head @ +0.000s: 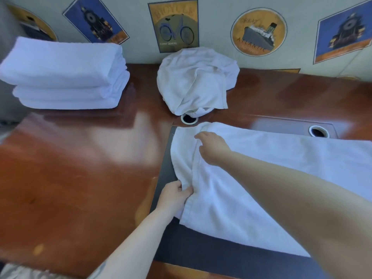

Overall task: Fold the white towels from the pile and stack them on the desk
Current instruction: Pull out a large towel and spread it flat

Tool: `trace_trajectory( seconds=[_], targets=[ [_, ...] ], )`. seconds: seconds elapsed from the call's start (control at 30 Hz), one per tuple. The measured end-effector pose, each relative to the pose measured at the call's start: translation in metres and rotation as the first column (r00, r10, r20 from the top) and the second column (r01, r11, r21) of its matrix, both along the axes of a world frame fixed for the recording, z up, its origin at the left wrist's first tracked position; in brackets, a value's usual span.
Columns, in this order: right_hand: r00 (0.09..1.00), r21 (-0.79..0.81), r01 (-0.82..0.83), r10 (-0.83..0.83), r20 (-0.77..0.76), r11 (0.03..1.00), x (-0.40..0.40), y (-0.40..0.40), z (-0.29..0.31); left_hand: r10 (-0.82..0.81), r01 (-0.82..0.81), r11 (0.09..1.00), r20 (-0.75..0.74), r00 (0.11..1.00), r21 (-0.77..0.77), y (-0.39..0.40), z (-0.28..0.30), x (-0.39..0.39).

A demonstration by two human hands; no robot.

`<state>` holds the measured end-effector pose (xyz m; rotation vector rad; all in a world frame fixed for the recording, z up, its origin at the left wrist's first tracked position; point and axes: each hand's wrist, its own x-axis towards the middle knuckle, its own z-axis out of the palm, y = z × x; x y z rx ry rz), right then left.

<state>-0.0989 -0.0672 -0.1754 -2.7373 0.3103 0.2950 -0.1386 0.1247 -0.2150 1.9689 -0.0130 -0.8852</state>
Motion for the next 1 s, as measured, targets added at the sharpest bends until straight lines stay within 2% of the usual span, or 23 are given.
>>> trace_trajectory(
  seconds=[0.13,0.2,0.27,0.37,0.43,0.5,0.57,0.6,0.73,0.87,1.0],
  targets=[
    [0.999,-0.076,-0.033,0.032,-0.018,0.997,0.039,-0.007,-0.005,-0.032,0.017,0.995,-0.16,0.987,-0.097,0.009,0.002,0.014],
    [1.0,-0.173,-0.008,0.003,-0.03,0.985,0.055,-0.015,-0.011,-0.04,0.013,0.992,-0.213,0.976,-0.128,0.013,0.001,0.02],
    [0.997,-0.26,0.02,-0.039,-0.069,0.965,0.065,-0.023,-0.018,-0.088,0.052,0.987,-0.239,0.967,-0.152,0.015,0.001,0.022],
    [0.992,-0.303,0.036,-0.07,-0.102,0.952,0.073,-0.033,-0.028,-0.175,0.147,0.981,-0.235,0.956,-0.13,0.022,0.001,0.017],
    [0.983,-0.282,0.005,-0.056,-0.173,0.96,0.077,-0.04,-0.031,-0.225,0.212,0.974,-0.217,0.95,-0.083,0.028,-0.001,0.011],
    [0.973,-0.129,0.022,-0.051,-0.225,0.991,0.081,-0.047,-0.032,-0.238,0.233,0.971,-0.214,0.947,-0.048,0.032,-0.003,0.005],
    [0.977,0.041,0.09,-0.08,-0.197,0.995,0.089,-0.055,-0.03,-0.221,0.224,0.974,-0.24,0.945,-0.014,0.035,-0.004,0.0],
    [0.98,0.067,0.103,-0.089,-0.177,0.992,0.093,-0.059,-0.028,-0.194,0.202,0.979,-0.253,0.948,0.007,0.036,-0.006,-0.001],
    [0.981,0.04,0.131,-0.123,-0.149,0.991,0.105,-0.068,-0.026,-0.138,0.153,0.987,-0.261,0.955,0.038,0.038,-0.009,-0.001],
    [0.984,0.013,0.083,-0.079,-0.162,0.997,0.11,-0.076,-0.028,-0.041,0.052,0.998,-0.255,0.966,0.036,0.04,-0.006,-0.005],
    [0.989,-0.041,0.084,-0.088,-0.12,0.996,0.111,-0.077,-0.024,0.087,-0.059,0.98,-0.141,0.986,0.19,0.039,-0.007,-0.007]
  ],
)
